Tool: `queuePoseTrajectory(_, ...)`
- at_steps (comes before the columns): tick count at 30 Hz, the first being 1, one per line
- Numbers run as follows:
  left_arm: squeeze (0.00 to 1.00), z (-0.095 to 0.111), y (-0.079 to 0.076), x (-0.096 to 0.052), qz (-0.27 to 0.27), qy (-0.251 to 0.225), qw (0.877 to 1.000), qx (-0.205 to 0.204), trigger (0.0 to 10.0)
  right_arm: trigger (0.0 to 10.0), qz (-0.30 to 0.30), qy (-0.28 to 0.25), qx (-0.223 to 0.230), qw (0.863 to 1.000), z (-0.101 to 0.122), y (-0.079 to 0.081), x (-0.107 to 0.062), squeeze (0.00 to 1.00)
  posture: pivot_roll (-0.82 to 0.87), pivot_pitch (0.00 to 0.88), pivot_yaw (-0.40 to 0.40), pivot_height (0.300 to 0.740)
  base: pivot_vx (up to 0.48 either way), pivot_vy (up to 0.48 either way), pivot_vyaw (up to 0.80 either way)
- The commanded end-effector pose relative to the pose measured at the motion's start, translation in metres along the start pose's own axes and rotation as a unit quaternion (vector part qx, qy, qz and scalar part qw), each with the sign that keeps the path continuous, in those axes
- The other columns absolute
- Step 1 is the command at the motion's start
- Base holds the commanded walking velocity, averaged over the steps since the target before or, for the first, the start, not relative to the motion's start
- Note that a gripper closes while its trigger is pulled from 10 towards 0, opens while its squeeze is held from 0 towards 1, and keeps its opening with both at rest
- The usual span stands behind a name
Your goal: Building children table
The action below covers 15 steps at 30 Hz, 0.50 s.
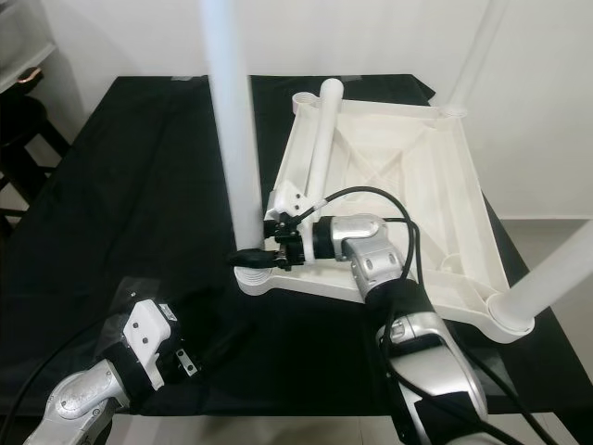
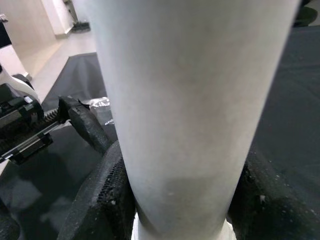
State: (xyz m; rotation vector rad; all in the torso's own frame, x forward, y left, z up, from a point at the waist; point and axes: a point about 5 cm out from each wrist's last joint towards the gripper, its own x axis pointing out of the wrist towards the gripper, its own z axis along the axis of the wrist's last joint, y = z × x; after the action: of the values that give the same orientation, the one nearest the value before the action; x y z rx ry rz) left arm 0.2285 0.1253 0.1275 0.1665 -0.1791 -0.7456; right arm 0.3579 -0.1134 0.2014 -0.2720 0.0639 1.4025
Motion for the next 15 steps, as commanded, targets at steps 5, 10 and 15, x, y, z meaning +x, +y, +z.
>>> queuePoseTrajectory(5,0.00,-0.001,-0.001,-0.002,0.002,0.005,1.000,0.001,10.0,0.0,0.027,-0.011,0.002,1.000,-0.003,0.002,-0.005,0.00,0.04,0.196,0.001,0.740,0.000,0.000,0.00)
queuePoseTrajectory(10,0.00,0.000,0.002,-0.004,0.015,0.004,1.000,0.002,10.0,0.0,0.020,-0.013,-0.004,1.000,-0.010,0.006,-0.014,0.00,0.04,0.200,-0.002,0.740,0.000,0.000,0.00)
queuePoseTrajectory(15,0.00,-0.002,0.011,-0.014,0.055,0.008,0.998,0.003,10.0,0.0,-0.088,-0.019,0.008,0.996,-0.033,0.030,-0.019,0.00,0.01,0.223,-0.015,0.740,0.000,0.000,0.00)
